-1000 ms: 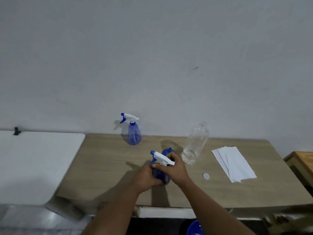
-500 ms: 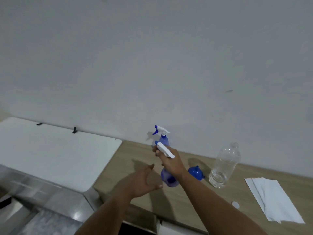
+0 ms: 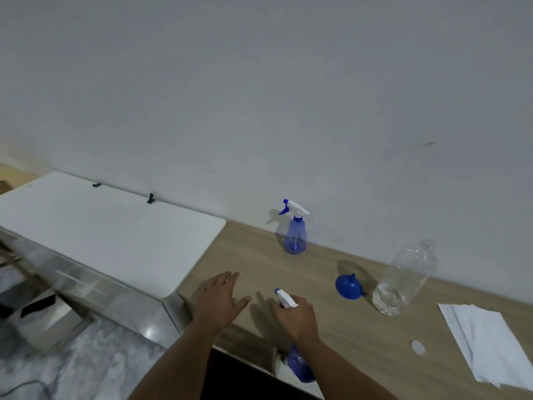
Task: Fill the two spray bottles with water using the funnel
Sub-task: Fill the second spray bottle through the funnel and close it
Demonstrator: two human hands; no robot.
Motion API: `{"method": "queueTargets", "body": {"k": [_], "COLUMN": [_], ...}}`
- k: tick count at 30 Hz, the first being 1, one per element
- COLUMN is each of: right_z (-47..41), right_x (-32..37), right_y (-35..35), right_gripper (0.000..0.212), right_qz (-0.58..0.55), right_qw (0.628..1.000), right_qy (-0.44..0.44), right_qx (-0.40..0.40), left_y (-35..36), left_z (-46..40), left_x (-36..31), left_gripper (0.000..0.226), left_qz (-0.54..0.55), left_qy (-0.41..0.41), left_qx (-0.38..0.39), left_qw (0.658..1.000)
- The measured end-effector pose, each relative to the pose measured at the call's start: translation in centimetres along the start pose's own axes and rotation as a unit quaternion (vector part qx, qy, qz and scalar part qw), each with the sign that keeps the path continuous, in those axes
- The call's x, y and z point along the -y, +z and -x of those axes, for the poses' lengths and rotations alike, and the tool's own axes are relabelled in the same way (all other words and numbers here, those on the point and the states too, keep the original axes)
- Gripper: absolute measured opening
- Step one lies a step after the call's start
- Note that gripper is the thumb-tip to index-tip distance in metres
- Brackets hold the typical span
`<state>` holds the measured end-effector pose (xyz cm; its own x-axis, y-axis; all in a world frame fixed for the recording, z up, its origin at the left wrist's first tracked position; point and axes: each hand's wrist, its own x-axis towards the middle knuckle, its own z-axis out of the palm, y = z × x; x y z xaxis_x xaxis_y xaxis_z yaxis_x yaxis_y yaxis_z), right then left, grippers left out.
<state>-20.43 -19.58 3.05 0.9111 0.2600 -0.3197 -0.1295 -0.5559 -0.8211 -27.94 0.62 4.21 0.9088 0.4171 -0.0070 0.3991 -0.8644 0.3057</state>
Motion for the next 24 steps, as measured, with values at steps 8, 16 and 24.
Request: {"method": "queueTargets", "body": {"k": [8,16,24], "right_z": [1.1,1.3,1.0], "right_x": [-0.4,-0.5,0.0], "right_y": [-0.1,-0.2,-0.1], "right_gripper": [0.034,0.025,0.024], "right_qz": [0.001,0.017,0.032], "right_qw": [1.0,1.0,0.999], "right_qy": [0.007,0.024,0.022], "right_qx": [-0.027,-0.011,-0.014], "left_y": [-0.1,-0.4,-0.8], "left_z": [0.6,0.6,0.2], "left_x": [-0.4,-0.8,-1.1], "left_gripper": [0.1,0.084,0.082], "left_qz": [-0.008,0.036,0.095], "left_qy": [-0.003,-0.017,-0.03], "left_qx": [0.0,-0.014,-0.036], "left_qw": [1.0,0.999,0.994]}}
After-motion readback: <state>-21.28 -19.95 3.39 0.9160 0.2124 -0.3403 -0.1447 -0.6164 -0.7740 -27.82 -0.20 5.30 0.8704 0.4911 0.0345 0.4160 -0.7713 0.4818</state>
